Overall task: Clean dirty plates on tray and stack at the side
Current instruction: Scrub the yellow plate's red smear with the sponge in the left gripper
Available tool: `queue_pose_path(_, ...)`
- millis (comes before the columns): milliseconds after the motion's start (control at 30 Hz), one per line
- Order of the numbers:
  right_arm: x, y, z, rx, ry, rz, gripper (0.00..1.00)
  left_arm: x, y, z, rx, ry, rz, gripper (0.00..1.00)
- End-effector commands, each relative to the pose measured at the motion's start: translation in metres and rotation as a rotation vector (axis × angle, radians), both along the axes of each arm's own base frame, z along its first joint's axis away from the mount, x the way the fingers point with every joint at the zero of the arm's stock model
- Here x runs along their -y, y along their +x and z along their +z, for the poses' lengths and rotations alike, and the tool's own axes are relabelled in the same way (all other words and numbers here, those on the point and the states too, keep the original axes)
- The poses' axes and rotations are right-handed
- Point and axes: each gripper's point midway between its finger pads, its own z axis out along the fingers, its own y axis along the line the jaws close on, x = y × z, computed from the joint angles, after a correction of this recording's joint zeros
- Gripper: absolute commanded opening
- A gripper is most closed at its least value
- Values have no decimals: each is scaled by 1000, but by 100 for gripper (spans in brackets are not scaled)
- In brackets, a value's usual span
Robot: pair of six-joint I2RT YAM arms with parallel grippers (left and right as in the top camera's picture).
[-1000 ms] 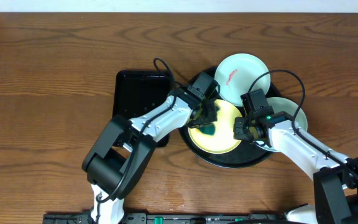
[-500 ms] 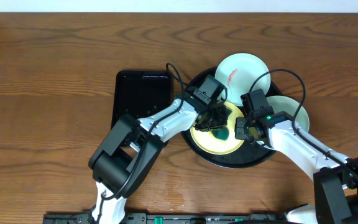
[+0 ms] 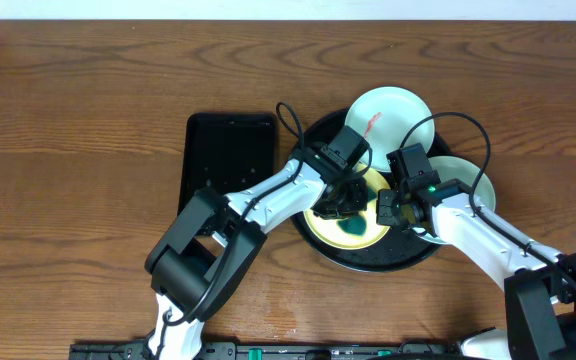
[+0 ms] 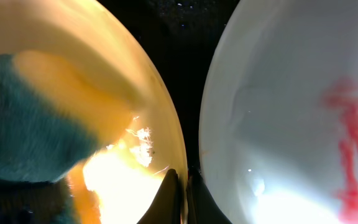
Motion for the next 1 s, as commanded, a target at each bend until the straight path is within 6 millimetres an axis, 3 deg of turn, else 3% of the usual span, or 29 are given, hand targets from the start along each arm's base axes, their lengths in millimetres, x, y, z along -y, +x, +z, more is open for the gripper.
queue_pose_path(0,-6,0,3,13,15,29,1,-85,-5,-45,-18,384,109,8)
queue_pose_path(133,-6,0,3,13,15,29,1,-126,16,-30,72,587,156,8)
queue_pose_path(267,-6,0,3,12,15,29,1,-148,32,-20,172,715,167,8)
queue_pose_path(533,-6,0,3,9,13,29,1,-153,39,-5,197,765,163,8)
queue_pose_path(767,-6,0,3,9,13,29,1,-148,39,33,191,741,165,8)
queue_pose_path(967,-6,-1,3,6,12,29,1,-151,43,79,251,649,161,8)
